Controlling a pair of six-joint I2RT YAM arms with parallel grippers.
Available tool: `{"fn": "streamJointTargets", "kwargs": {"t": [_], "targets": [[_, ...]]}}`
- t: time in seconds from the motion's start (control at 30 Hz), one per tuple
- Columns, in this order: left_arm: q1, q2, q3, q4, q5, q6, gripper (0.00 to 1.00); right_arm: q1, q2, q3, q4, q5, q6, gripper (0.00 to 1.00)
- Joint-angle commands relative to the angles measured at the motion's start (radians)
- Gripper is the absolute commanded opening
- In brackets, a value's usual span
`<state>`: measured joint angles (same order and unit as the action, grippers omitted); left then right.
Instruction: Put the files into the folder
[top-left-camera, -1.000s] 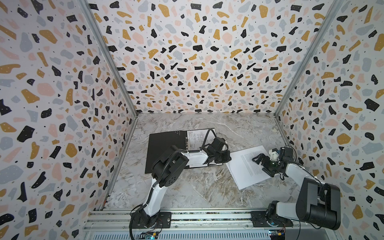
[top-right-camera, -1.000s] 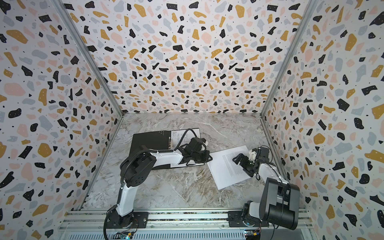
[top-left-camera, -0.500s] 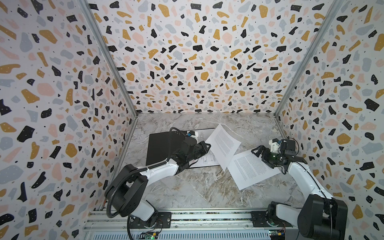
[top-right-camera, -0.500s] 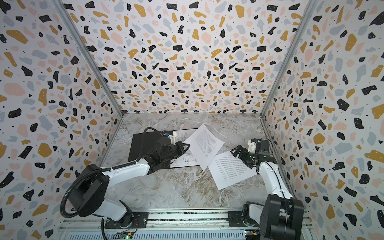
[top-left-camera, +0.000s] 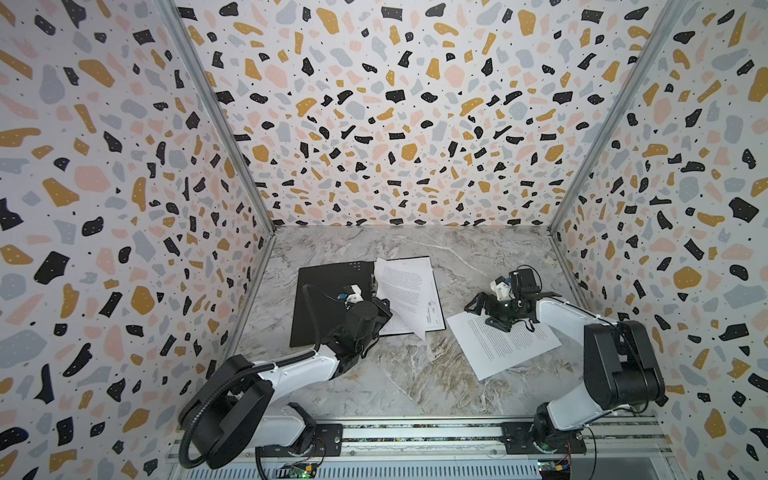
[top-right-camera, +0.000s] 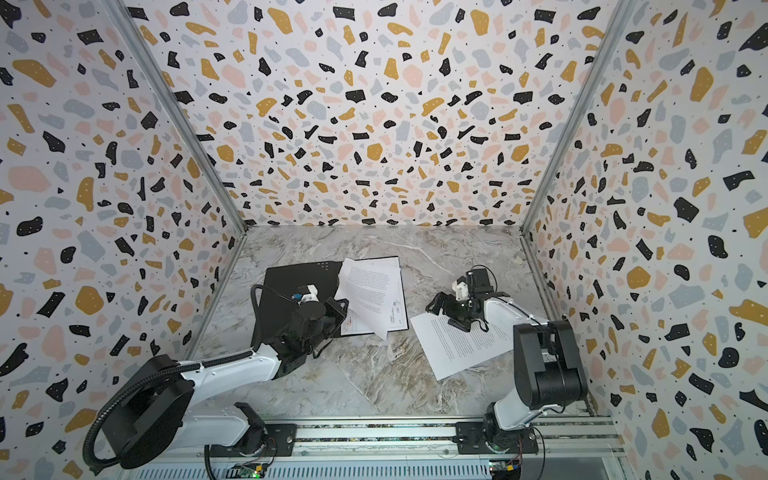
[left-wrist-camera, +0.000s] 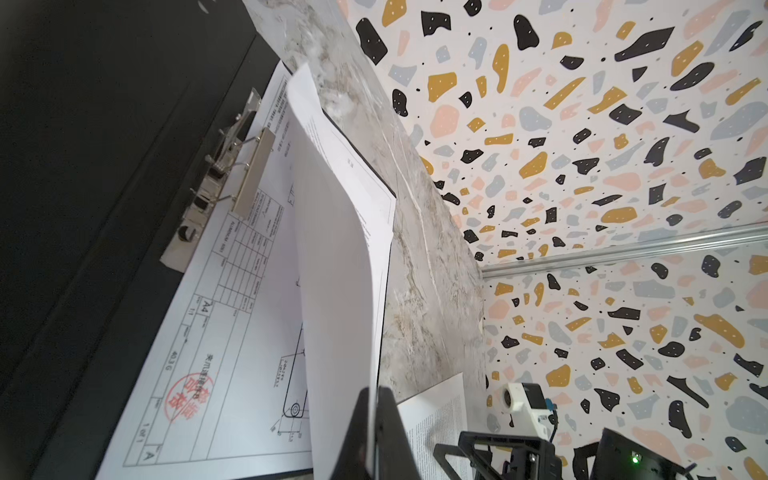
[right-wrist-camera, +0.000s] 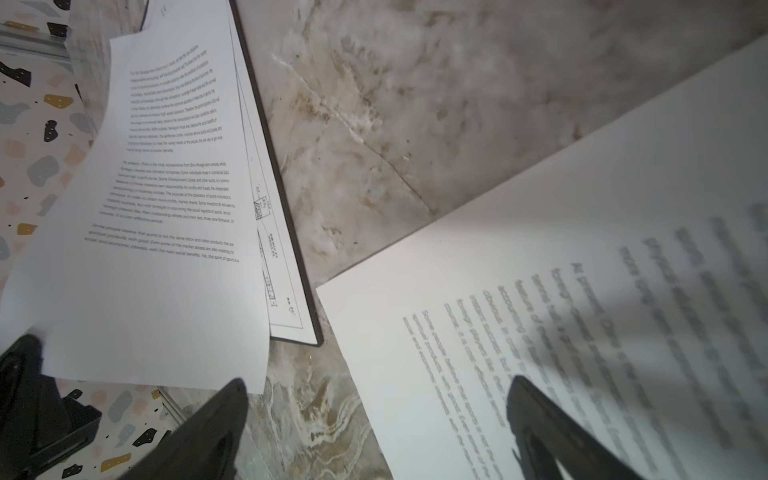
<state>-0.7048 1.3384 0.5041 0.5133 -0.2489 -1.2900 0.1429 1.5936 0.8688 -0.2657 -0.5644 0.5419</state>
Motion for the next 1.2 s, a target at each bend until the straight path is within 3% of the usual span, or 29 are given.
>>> {"fn": "streamJointTargets", "kwargs": {"t": [0.0, 0.2, 0.4, 0.7, 0.8, 1.03, 1.17], "targets": [[-0.026, 0.043, 0.033, 0.089, -0.063, -0.027, 0.0, 0.02, 0.042, 0.103, 0.022, -0.01, 0.004, 0.97], [-0.073, 0.075, 0.055, 0.101, -0.187, -0.05, 0.0, 0.043, 0.248, 0.319, -0.013, -0.018, -0.036, 0.97], [-0.107, 0.145, 0.093, 0.112, -0.214, -0.082, 0.0, 0.072, 0.479, 0.561, -0.078, -0.045, -0.083, 0.97], [-0.16, 0.181, 0.123, 0.075, -0.226, -0.113, 0.0, 0.092, 0.666, 0.78, -0.122, -0.087, -0.091, 0.94], [-0.169, 0.167, 0.136, 0.014, -0.229, -0.12, 0.12, 0.106, 0.712, 0.833, -0.152, -0.089, -0.102, 0.93], [-0.169, 0.062, 0.189, -0.229, -0.243, -0.118, 0.72, 0.125, 0.723, 0.799, -0.092, -0.138, -0.049, 0.92], [-0.15, 0.006, 0.234, -0.384, -0.202, -0.095, 0.87, 0.136, 0.718, 0.791, -0.048, -0.168, 0.0, 0.92]]}}
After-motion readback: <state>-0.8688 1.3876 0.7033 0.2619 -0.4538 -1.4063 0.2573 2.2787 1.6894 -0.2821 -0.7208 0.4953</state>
